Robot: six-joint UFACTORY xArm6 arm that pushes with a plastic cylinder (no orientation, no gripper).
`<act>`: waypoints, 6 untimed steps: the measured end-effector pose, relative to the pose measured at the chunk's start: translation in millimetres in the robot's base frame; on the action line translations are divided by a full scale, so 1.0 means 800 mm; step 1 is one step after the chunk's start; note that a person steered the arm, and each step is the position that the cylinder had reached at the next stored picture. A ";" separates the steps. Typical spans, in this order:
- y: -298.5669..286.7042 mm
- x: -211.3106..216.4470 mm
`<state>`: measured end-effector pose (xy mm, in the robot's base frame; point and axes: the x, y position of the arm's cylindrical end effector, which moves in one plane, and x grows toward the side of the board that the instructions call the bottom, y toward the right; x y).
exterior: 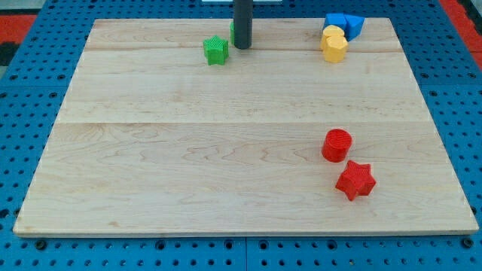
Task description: Push the green circle to the top of the green star
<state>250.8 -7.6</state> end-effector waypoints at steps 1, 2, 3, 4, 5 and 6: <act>0.024 0.006; 0.074 -0.001; 0.045 -0.042; 0.023 -0.052; 0.000 -0.050; 0.050 0.002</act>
